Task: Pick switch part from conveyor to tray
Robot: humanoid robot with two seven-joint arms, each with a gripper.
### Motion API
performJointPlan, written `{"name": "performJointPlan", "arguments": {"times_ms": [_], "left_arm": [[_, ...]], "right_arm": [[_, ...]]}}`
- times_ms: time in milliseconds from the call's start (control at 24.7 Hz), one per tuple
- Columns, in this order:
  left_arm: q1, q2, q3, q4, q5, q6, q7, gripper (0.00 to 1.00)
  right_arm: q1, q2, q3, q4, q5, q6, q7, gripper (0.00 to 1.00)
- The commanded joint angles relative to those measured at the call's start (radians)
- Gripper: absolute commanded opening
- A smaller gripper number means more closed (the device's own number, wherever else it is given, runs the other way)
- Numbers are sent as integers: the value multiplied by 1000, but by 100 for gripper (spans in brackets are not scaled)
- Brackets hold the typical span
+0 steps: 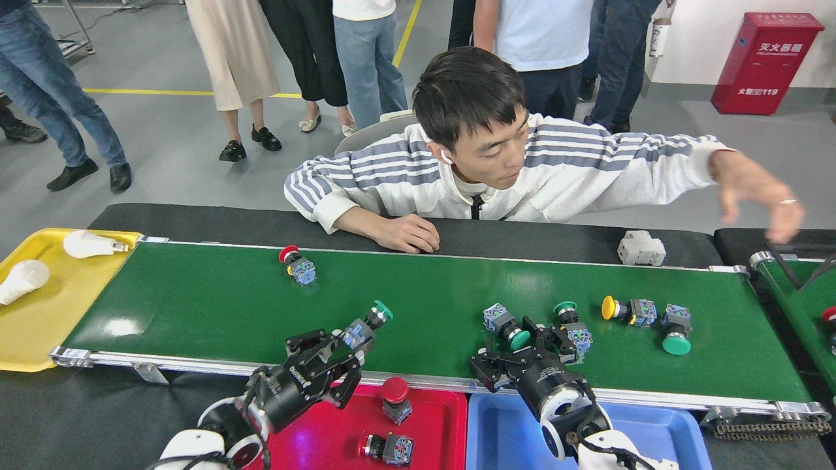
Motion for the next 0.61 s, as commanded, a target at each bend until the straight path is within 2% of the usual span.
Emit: {"name": "performJointPlan", "arguments": {"times_ms": [0, 122, 203, 324, 365, 406, 446, 487, 568], "left_arm": [[19, 2, 33, -42, 3, -15, 9, 100], [37, 5, 77, -47, 4, -15, 9, 100], [47, -1, 126, -47, 4, -15, 11, 100], [53, -16, 247, -55, -1, -15, 11, 100], [50, -21, 284, -55, -7, 68, 11, 100], [40, -16, 306, -50, -11, 203, 11, 100], [31, -8, 309, -44, -13, 330, 11, 100], [25, -1, 309, -39, -13, 414, 11, 100], [27, 18, 313, -35, -11, 434, 11, 100]], "right_arm": [[-12, -9, -3, -10, -2, 8, -10, 2], [8, -12, 6, -72, 0, 4, -25, 2], [62, -12, 40, -147, -2, -32, -27, 2], [172, -39, 71, -297, -2, -149, -40, 2], [217, -47, 83, -352, -2, -196, -40, 13], [252, -47, 101, -395, 0, -246, -40, 42], [268, -44, 132, -411, 0, -282, -40, 84], [269, -39, 163, -412, 0, -302, -40, 100], [268, -38, 193, -412, 0, -312, -40, 100]]}}
